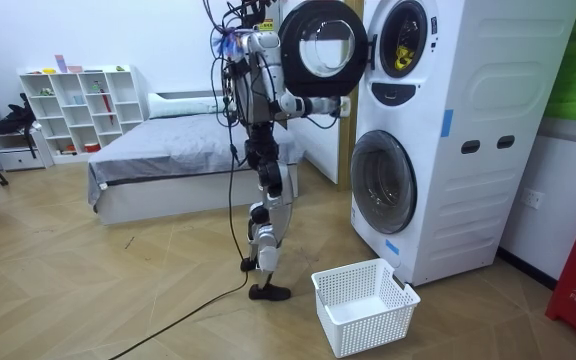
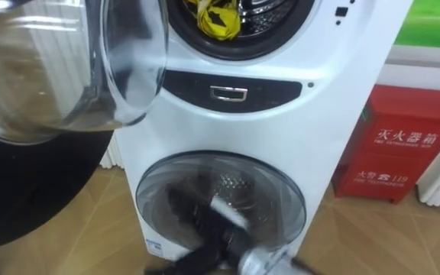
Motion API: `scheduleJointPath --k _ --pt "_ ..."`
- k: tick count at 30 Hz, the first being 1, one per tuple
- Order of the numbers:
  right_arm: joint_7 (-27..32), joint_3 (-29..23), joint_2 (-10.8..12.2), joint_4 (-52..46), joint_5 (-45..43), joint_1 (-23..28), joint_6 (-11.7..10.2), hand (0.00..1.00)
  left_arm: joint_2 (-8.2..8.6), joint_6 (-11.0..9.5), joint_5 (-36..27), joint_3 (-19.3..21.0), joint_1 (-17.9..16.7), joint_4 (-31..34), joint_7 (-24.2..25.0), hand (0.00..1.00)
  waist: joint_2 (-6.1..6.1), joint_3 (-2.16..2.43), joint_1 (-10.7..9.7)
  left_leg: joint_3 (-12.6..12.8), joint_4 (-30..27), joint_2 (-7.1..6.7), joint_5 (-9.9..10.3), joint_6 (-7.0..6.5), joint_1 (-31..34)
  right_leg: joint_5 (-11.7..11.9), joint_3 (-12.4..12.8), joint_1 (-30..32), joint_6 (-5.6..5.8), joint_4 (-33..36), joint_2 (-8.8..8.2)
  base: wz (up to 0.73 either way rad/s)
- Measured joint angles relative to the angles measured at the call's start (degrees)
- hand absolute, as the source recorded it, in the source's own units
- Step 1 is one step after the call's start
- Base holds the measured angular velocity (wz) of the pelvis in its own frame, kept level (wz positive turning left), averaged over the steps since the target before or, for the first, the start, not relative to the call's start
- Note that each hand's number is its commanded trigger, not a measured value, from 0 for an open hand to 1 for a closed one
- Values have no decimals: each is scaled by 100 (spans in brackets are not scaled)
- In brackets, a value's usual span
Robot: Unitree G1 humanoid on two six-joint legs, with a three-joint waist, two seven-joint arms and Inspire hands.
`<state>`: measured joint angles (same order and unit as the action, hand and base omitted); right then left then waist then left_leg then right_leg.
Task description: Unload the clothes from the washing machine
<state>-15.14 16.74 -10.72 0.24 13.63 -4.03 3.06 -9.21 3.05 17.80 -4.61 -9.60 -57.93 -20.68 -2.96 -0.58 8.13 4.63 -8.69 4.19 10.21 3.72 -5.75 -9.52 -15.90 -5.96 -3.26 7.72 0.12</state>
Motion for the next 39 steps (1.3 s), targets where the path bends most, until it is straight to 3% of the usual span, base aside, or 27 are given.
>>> scheduleJointPath --k 5,10,15,22,28,30,32,34,36,38,39 --pt "353 -705 -101 -353 241 -50 -72 0 19 -62 48 361 -176 -22 -4 0 -59 37 -63 9 17 -1 0 0 -71 0 34 -14 0 1 5 -4" --pt "709 -1137 -311 -550 245 -219 -175 0 9 -63 42 450 -283 -22 -7 0 -51 32 -182 95 30 10 0 0 -94 1 83 -3 -1 11 10 -5" --pt "871 -1180 -379 -566 256 -460 -223 0 3 -63 96 451 -342 -42 4 0 -80 29 -193 140 30 14 0 0 -82 0 156 12 0 7 19 -8" --pt "942 -1173 -373 -607 424 -722 -251 0 6 -27 282 453 -342 -72 7 0 -213 37 -144 141 23 18 0 0 -82 0 171 36 0 24 47 0" --pt "902 -1164 -374 -647 331 -722 -249 0 35 91 310 565 -323 -174 8 0 -213 20 -115 149 -256 46 5 4 -63 -11 171 -24 -17 122 50 -2" --pt "891 -1144 -375 -647 327 -726 -248 0 34 115 309 566 -256 -176 12 0 -229 11 -52 146 -667 67 54 11 99 -59 173 -4 -72 230 30 -10" --pt "887 -1116 -375 -646 327 -729 -244 0 30 172 308 579 -193 -177 15 0 -164 -38 37 125 -1639 222 247 21 471 -232 214 37 -185 502 48 -15" --pt "899 -1105 -374 -649 242 -730 -242 0 11 182 301 592 -214 -182 20 0 -158 -46 97 45 -2175 307 293 27 721 -379 309 44 -268 663 120 -2" --pt "976 -1118 -389 -650 189 -744 -242 0 9 193 299 589 -254 -166 67 0 -174 -36 110 -76 -2426 277 348 12 943 -546 359 49 -386 834 163 13" --pt "1062 -1112 -397 -646 248 -807 -234 0 16 204 300 558 -253 -145 141 0 -188 -39 182 -5 -2282 159 349 9 1322 -625 451 95 -440 949 202 -7" --pt "1063 -1099 -398 -638 258 -920 -209 0 28 205 299 562 -262 -145 142 0 -190 -40 324 40 -2007 47 304 1 1564 -633 523 93 -457 958 213 -39"
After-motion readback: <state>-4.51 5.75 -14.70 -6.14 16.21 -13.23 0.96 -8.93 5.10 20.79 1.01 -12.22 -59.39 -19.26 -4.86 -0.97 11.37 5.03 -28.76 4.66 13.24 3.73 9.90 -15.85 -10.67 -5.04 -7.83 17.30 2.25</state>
